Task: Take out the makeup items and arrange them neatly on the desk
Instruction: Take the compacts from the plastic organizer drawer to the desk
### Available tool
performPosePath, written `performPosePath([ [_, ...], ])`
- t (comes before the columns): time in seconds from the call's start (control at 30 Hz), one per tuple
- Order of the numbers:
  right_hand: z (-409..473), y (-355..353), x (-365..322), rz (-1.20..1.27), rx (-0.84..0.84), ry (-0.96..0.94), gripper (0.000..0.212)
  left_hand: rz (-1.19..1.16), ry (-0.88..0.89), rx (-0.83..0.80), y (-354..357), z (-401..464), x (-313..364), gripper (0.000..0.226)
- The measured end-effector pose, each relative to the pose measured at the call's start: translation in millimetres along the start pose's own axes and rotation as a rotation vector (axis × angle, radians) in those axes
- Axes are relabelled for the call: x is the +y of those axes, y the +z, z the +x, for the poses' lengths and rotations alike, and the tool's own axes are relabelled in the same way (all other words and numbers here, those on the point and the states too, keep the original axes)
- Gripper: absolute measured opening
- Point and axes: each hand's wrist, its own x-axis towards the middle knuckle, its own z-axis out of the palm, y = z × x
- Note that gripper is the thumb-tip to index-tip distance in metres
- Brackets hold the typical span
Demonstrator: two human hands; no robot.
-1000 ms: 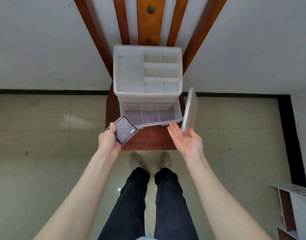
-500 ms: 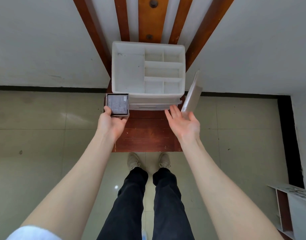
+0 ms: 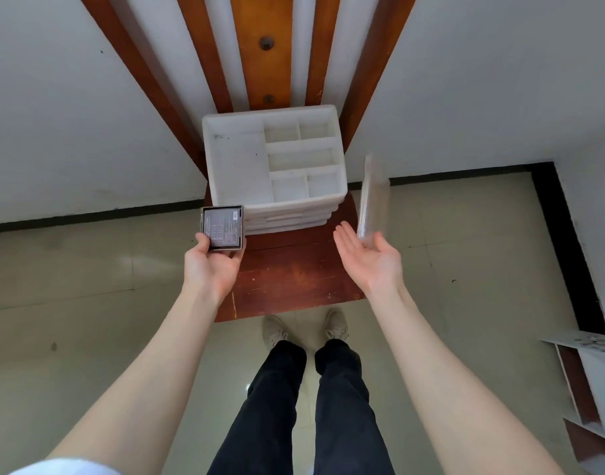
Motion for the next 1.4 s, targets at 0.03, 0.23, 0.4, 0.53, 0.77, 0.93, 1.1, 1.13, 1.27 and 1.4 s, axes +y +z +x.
performPosePath([
  [0.03, -8.6, -6.6, -3.1, -0.022, -0.001, -0.019, 0.046, 0.036, -0.010, -0.009, 3.2, -7.3, 1.2, 0.030],
  [0.23, -79.8, -54.9, -32.9, -0.157, 0.050, -0.186, 0.020, 0.464, -0.127, -0.140, 25.8, -82.5, -31.3, 0.028],
  [0.4, -166.4, -96.1, -81.7, -0.391, 0.118, -0.387, 0.020, 0.861, -0.097, -0.284, 45.5, -154.5, -70.6, 0.009],
  [0.53, -242.9, -149.7, -120.2, -0.431, 0.132, -0.533, 0.018, 1.012, -0.147, -0.402, 50.0, -207.6, -121.5, 0.010],
  [0.77, -372.1, -272.3, -155.9, -0.215, 0.158, -0.758, 0.010, 1.285, -0.249, -0.660, 30.9, -308.5, -250.2, 0.021],
  [0.93, -457.0, -377.0, -155.5, 0.034, 0.246, -0.912, 0.007, 1.461, -0.364, -0.792, -2.2, -379.3, -351.4, 0.008],
  [1.1, -528.8, -484.9, -133.8, 0.296, 0.393, -1.054, 0.007, 1.670, -0.602, -0.929, -48.8, -446.6, -454.2, 0.006],
  [1.13, -541.7, -504.6, -128.0, 0.349, 0.417, -1.082, 0.008, 1.703, -0.644, -0.959, -58.7, -460.8, -475.3, 0.005],
  [1.27, -587.7, -574.1, -107.8, 0.574, 0.505, -1.202, 0.014, 1.815, -0.783, -1.099, -99.7, -522.3, -559.8, 0.003],
  [1.4, -624.7, -635.6, -101.4, 0.803, 0.593, -1.274, 0.010, 1.977, -0.894, -1.247, -150.7, -581.3, -638.3, 0.007],
])
